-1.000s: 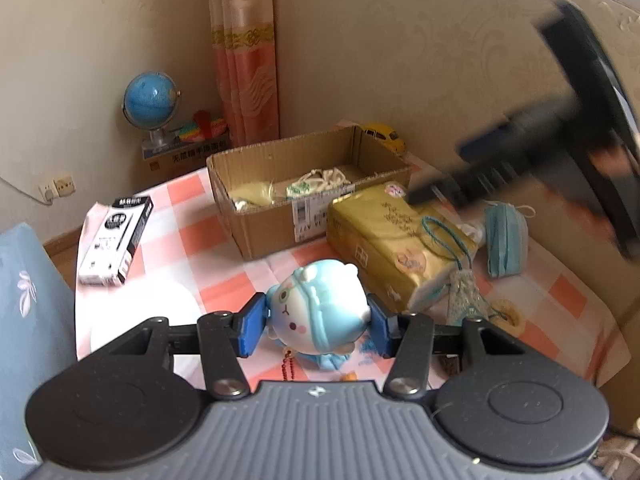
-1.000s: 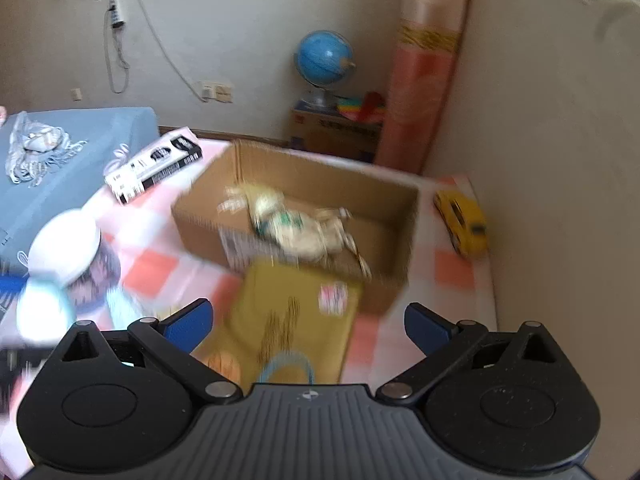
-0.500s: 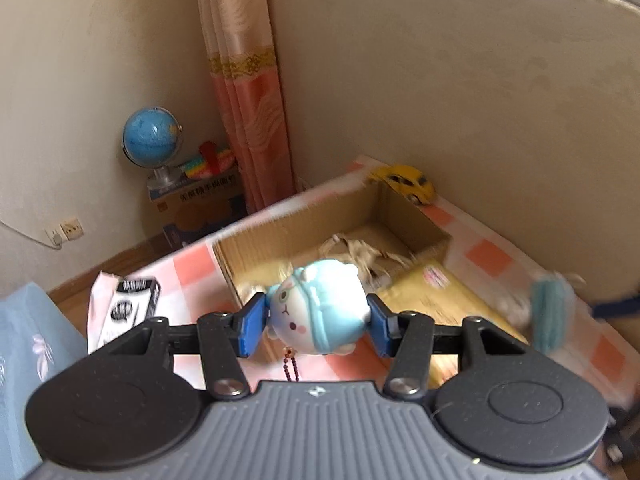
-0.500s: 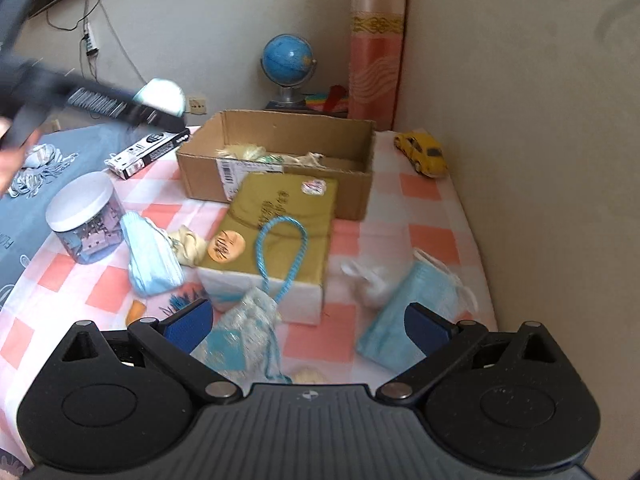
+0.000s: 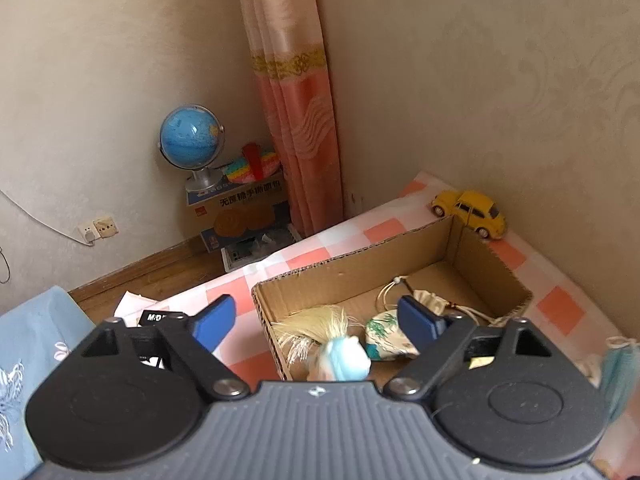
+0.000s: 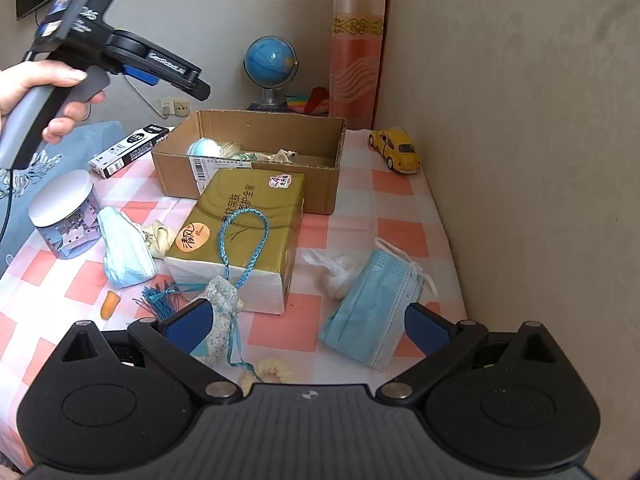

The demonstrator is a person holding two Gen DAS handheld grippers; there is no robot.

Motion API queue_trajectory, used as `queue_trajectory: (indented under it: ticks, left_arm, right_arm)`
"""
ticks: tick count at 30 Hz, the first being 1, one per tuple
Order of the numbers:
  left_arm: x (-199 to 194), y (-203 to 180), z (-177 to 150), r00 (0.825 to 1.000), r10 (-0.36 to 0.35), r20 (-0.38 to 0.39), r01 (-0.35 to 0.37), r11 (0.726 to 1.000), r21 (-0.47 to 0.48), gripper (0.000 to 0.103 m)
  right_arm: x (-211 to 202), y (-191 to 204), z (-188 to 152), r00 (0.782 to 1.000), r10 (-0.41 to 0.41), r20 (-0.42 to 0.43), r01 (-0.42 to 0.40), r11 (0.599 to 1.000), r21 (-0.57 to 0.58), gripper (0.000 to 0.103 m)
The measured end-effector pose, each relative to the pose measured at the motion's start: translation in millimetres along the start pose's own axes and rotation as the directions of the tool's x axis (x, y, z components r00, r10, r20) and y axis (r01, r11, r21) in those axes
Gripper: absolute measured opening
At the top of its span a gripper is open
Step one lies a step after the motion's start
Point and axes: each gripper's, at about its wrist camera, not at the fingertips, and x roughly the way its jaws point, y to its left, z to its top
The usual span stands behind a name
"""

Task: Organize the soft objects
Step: 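Lower blue plush into cardboard box and open left tool, then withdraw both tools from the box back over the table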

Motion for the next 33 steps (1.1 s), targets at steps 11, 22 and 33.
queue_trajectory:
  ticks: [11, 22, 33]
  left_arm:
    - [-76.7, -19.0, -47.7, 0.998, -0.035, 0.059, 0.035, 0.999, -0.006, 0.1]
    - [-120.0, -49.8, -127.8, 0.997, -0.031, 0.067, 0.037, 0.996, -0.082, 0.102]
    - [-108.9, -50.7, -175.1, 1.0, -0.006, -0.016, 0.004, 0.991, -0.137, 0.102]
  right_arm:
    - [-15.0, 3.4, -3.7, 0.999, 0.011, 0.043, -0.011, 1.0, -0.009, 0.103]
    - [-8.2, -1.1, -37.6, 1.0, 0.019, 0.0, -0.019, 1.0, -0.006, 0.103]
    - [25.7, 3.8, -70.2, 0.996, -0.012, -0.093, 0.012, 1.0, 0.003, 0.103]
